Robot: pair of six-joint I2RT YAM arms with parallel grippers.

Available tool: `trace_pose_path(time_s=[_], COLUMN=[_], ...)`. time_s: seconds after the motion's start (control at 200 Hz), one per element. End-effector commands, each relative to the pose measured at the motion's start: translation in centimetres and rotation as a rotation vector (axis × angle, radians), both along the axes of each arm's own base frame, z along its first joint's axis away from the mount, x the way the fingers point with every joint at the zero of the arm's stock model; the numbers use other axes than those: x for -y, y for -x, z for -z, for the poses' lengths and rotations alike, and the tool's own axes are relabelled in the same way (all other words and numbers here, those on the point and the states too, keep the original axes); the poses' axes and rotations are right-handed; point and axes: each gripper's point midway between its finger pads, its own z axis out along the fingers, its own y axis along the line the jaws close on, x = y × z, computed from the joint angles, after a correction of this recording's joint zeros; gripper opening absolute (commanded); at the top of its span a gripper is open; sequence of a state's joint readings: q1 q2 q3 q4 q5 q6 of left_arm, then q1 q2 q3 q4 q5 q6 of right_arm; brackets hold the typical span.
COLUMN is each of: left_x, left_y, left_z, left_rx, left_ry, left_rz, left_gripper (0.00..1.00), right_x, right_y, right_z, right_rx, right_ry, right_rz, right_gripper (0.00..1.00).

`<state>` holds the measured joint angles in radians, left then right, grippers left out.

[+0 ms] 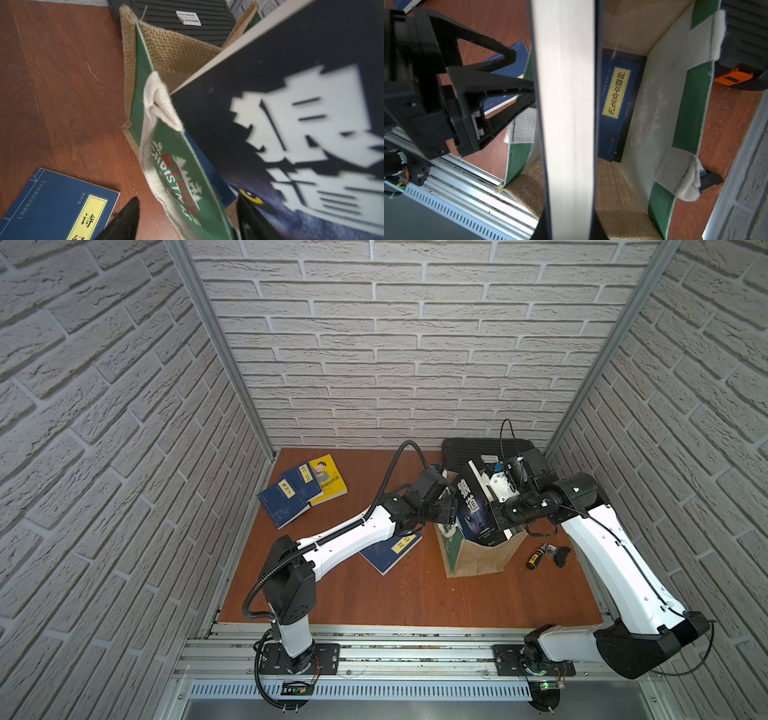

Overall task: Put the books into the canvas bag
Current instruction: Place the book in the canvas bag.

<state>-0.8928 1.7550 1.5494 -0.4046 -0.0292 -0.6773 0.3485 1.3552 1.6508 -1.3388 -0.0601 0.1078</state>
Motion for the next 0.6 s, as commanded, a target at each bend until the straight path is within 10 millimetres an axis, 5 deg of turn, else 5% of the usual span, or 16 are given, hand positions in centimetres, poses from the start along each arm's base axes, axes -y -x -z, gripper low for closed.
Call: trace_pose_path(time_s=[0.0,0.265,0.595], left_x=[-1.9,-2.5,-1.6], left_y=[-0.1,-0.2,0.1], left_z=[0.2,-0.6,-1.5], left_rx=[-0.02,-0.04,-0.032], left_ry=[-0.014,0.054,0.088], left_rz=[-0.029,-0.025,0.016], left_gripper=[0.57,0.08,0.0], right_x=[-0.6,-0.2,-1.7], right_y=[1.6,-0.1,-2.8], right_z=[0.3,1.4,2.9], right_rx=[-0.059,-0.082,-0.118], right_ry=[-0.046,-0.022,-0.06], right_rz=[-0.029,0.082,0.112], right_gripper=[0.05,0.06,0.06])
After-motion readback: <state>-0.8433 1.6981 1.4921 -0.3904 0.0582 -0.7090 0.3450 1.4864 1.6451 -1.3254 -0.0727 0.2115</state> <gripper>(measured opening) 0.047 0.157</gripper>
